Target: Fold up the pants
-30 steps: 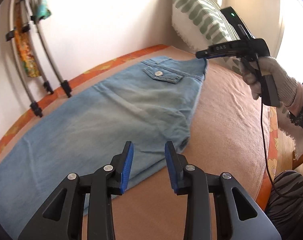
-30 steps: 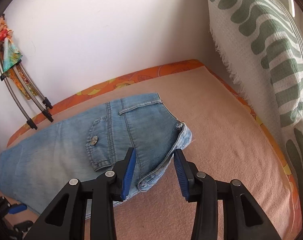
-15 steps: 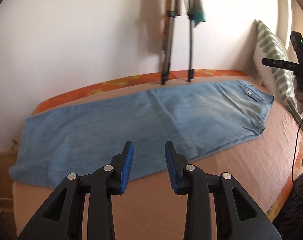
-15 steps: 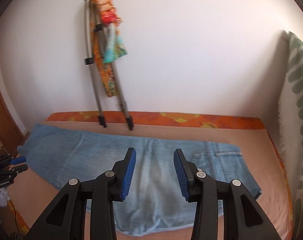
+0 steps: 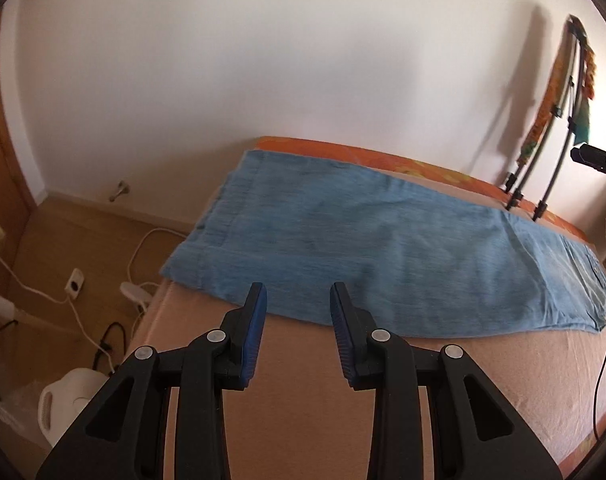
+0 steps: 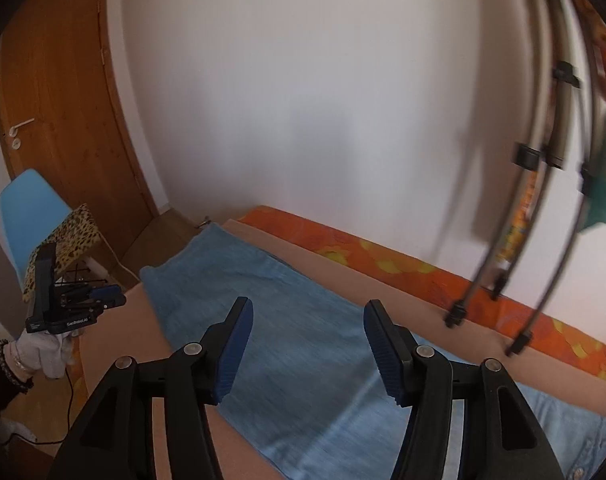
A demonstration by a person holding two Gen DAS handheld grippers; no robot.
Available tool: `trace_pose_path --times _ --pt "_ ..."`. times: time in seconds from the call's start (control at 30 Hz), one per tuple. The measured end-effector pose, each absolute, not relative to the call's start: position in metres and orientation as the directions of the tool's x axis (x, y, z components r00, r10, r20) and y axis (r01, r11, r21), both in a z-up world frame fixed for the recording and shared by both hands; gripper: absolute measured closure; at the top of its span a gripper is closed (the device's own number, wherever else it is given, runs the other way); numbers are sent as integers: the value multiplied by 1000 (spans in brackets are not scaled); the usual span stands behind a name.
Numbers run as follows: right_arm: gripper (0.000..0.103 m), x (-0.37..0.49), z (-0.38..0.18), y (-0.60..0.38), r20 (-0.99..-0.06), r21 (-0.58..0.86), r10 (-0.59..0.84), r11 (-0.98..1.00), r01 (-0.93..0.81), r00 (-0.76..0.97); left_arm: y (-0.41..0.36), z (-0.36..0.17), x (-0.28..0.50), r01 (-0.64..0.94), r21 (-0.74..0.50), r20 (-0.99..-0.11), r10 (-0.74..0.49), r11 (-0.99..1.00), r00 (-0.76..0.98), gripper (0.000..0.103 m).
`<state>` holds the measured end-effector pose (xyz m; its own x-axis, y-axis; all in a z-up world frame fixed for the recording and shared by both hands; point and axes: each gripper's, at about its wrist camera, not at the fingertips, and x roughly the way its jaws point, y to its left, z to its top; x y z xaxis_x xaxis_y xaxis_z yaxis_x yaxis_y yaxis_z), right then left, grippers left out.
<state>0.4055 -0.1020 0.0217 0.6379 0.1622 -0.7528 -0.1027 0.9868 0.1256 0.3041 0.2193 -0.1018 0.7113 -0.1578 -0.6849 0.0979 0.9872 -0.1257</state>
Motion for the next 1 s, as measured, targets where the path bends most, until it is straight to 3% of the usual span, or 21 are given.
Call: trace_pose_path --times 0.13,0.53,0.87,0.93,0.97,1.0 --pt "43 479 -7 -48 -781 154 227 973 -173 581 261 -120 318 44 -173 -697 -153 984 701 62" --pt "44 657 -129 87 -866 162 296 929 -334 403 299 -160 358 41 -181 -730 -162 983 664 61" --pt "44 717 -207 136 -910 159 272 926 -343 313 303 -178 376 42 -277 -725 -237 960 647 62" --pt "54 718 -211 137 -914 163 275 922 -350 300 302 -178 375 42 -275 -724 -236 960 649 68" --pt "70 716 -212 138 -912 173 284 920 -351 295 302 -177 374 43 -273 -720 -234 961 653 78" --pt "79 714 -211 136 -909 177 289 920 -351 300 301 -176 373 40 -269 -715 -228 962 661 82"
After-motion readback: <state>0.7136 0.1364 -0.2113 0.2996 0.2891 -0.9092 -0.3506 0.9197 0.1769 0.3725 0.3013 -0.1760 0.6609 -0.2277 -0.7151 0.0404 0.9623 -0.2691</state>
